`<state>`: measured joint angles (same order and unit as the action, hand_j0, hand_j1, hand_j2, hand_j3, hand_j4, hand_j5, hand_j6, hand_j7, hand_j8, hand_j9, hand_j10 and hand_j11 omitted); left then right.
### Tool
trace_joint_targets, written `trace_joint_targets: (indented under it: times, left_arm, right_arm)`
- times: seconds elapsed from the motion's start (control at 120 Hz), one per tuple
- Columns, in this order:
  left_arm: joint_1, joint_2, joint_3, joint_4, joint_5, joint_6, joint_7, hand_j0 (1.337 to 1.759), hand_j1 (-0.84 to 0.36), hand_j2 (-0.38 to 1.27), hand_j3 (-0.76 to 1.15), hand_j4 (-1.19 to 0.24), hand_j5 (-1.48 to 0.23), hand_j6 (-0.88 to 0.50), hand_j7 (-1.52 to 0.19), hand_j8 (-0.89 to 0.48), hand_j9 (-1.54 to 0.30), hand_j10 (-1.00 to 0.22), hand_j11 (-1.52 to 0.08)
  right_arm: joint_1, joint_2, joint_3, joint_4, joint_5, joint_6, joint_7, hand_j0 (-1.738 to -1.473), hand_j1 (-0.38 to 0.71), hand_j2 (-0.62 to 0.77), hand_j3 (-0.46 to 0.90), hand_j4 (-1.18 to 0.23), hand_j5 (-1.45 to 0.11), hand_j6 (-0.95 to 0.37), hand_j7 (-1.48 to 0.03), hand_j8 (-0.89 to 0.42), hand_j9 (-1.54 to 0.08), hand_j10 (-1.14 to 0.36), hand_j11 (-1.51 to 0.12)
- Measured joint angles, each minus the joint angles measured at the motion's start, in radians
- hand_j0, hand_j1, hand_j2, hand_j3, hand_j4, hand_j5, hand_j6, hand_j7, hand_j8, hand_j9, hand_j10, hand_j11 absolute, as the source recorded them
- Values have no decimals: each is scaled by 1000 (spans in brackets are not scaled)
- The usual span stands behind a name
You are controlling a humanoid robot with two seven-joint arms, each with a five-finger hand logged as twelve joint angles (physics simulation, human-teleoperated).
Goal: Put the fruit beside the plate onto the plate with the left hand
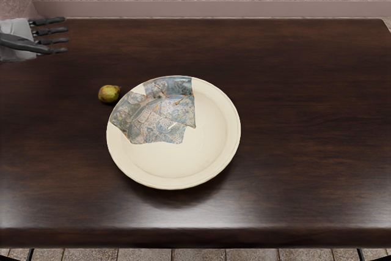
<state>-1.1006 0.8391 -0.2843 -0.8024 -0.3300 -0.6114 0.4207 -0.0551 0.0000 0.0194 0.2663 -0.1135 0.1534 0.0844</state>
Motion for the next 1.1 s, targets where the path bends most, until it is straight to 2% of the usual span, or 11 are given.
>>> trace_joint_targets:
  times: [0.2, 0.442, 0.525, 0.592, 0.675, 0.783, 0.9, 0.975, 1.1]
  left_arm:
    - [-22, 1, -3, 6, 95, 0, 22, 1658, 348, -1, 0, 1, 0, 2, -1, 2, -1, 2, -1]
    - [-85, -104, -23, 9, 470, 0, 7, 1658, 337, 2, 0, -9, -13, -9, -13, -9, -13, -9, -13]
    - [-83, -160, -19, 7, 616, 13, -41, 1658, 335, 2, 0, -12, -15, -12, -15, -12, -15, -12, -15]
    - [-77, -190, 7, 4, 692, 94, -94, 1658, 334, 2, 0, -13, -16, -13, -16, -13, -16, -13, -16]
    - [-85, -195, 77, 2, 742, 228, -183, 1658, 334, 3, 0, -15, -17, -15, -17, -14, -17, -14, -17]
    - [-85, -205, 119, -2, 768, 344, -256, 1658, 335, 3, 0, -13, -16, -14, -16, -14, -16, -13, -16]
    - [-95, -243, 179, -23, 777, 450, -290, 1658, 341, 2, 0, -9, -10, -10, -10, -9, -10, -9, -10]
    - [-135, -297, 266, -29, 780, 555, -299, 1658, 341, 2, 0, -9, -10, -9, -10, -9, -10, -9, -10]
    - [-137, -305, 350, -32, 782, 648, -303, 1658, 333, 4, 0, -16, -19, -17, -18, -16, -18, -16, -18]
  right_arm:
    - [-3, 0, -1, -6, 0, -1, 0, -1658, -329, -3, 0, -17, -22, -16, -22, -16, -22, -17, -22]
    - [-5, 0, -2, -8, 0, -1, 0, -1658, -329, -4, 0, -17, -22, -16, -22, -16, -22, -17, -22]
    - [-5, 0, -2, -9, 0, -1, 0, -1658, -329, -3, 0, -17, -22, -16, -22, -17, -22, -17, -22]
    - [-5, 0, -2, -9, 0, -2, 0, -1658, -329, -4, 0, -17, -22, -16, -22, -16, -22, -17, -22]
    - [-5, 0, -3, -9, 0, -2, 0, -1658, -329, -4, 0, -17, -22, -16, -22, -17, -22, -17, -22]
    - [-5, 0, -2, -9, 0, -2, 0, -1658, -329, -4, 0, -17, -22, -16, -22, -17, -22, -17, -22]
    - [-5, 0, -2, -9, 0, -2, 0, -1658, -329, -4, 0, -17, -22, -16, -22, -16, -22, -17, -22]
    - [-5, 0, -2, -9, 0, -2, 0, -1658, -329, -4, 0, -16, -22, -16, -22, -16, -22, -16, -22]
    - [-5, 0, -3, -9, 0, -2, 0, -1658, -329, -4, 0, -17, -22, -16, -22, -16, -22, -17, -22]
